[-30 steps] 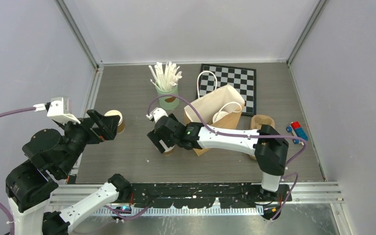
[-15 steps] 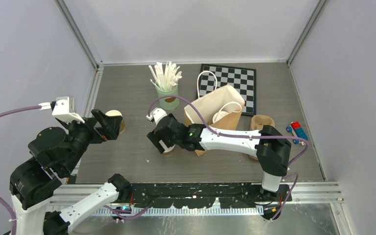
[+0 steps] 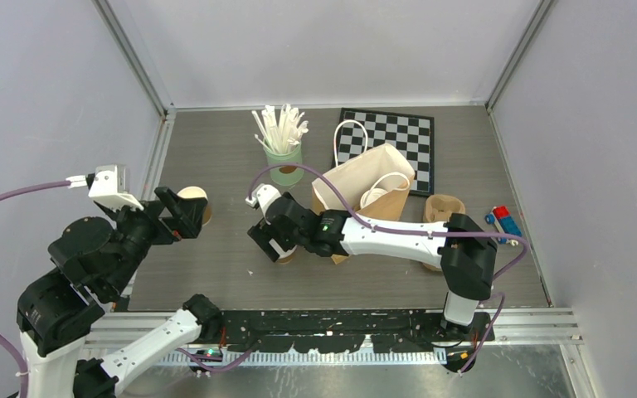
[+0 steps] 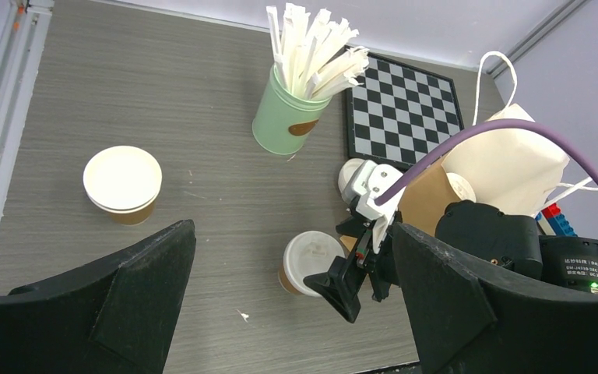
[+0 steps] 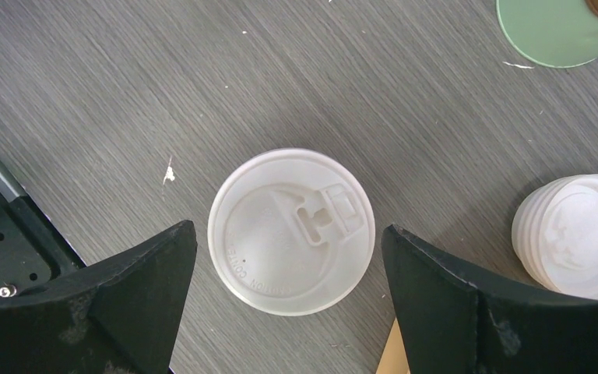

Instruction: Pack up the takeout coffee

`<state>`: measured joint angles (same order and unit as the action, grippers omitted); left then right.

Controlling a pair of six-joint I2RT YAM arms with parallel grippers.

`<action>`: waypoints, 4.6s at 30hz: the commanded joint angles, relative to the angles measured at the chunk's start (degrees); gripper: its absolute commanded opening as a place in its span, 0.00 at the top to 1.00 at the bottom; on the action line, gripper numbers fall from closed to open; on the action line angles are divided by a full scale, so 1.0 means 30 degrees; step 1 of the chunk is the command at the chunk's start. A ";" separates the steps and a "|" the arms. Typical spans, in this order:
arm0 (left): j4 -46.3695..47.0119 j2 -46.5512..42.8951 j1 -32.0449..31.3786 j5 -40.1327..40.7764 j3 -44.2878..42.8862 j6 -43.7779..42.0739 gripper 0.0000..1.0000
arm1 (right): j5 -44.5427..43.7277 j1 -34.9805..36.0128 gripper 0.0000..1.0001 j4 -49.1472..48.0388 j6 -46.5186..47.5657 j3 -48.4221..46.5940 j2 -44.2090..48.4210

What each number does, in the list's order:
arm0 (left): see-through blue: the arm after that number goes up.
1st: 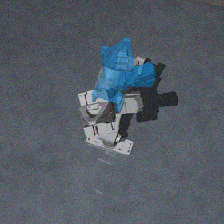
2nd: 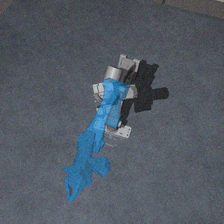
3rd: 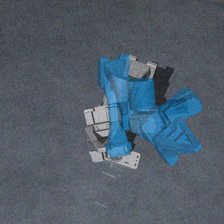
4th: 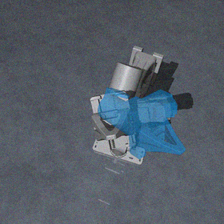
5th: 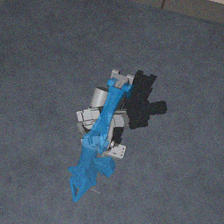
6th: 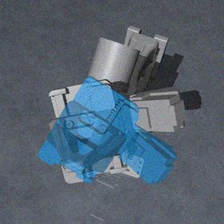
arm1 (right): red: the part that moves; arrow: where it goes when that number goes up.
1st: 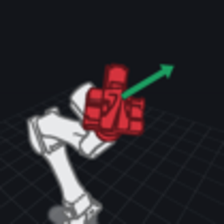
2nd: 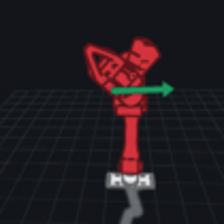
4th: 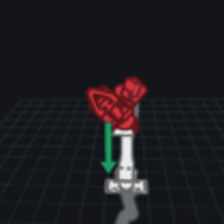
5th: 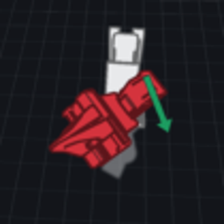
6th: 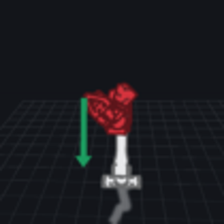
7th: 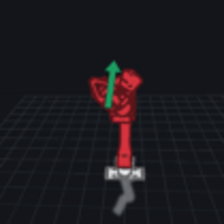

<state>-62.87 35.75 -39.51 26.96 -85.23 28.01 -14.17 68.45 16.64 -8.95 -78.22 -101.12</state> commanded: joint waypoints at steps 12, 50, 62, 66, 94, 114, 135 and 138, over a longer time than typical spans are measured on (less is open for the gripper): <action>0.0772 -0.0076 0.0073 -0.0184 -0.0201 -0.0338 0.00 | 0.0616 0.0172 0.08 0.0623 -0.0028 -0.1177 -0.0273; 0.1240 0.0067 0.0073 -0.0875 0.0161 -0.0238 0.00 | -0.0435 0.0417 0.05 0.0999 0.1083 -0.1301 -0.0785; 0.1170 -0.0043 0.0073 -0.0822 0.0182 -0.0196 0.00 | -0.0392 0.0400 0.06 0.0854 0.0788 -0.0880 -0.1013; 0.1180 -0.0163 0.0073 -0.0814 0.0310 -0.0185 0.00 | -0.0446 0.0403 0.06 0.0934 0.0743 -0.0738 -0.1001; 0.0364 0.0063 0.0073 0.0127 0.0146 0.0176 0.00 | -0.0223 0.0417 0.18 0.2710 0.0569 -0.3022 0.0581; 0.4197 0.3265 0.0071 -0.3987 0.0749 0.5814 0.19 | -0.5801 -0.0557 0.19 0.6203 -0.0629 -0.7689 0.8681; 0.5742 1.0654 -0.3203 -0.6537 0.1865 1.3416 0.45 | -1.0245 -0.0559 0.19 0.7810 0.0180 -0.6459 1.4317; 0.5428 1.1029 -0.3239 -0.6388 0.1836 1.3596 0.50 | -1.0268 -0.0566 0.19 0.8031 0.0216 -0.6156 1.4668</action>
<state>-45.84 68.07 -49.06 5.43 -79.66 65.87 -43.22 66.63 40.18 -9.02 -97.82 -58.17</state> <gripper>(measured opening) 0.524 0.810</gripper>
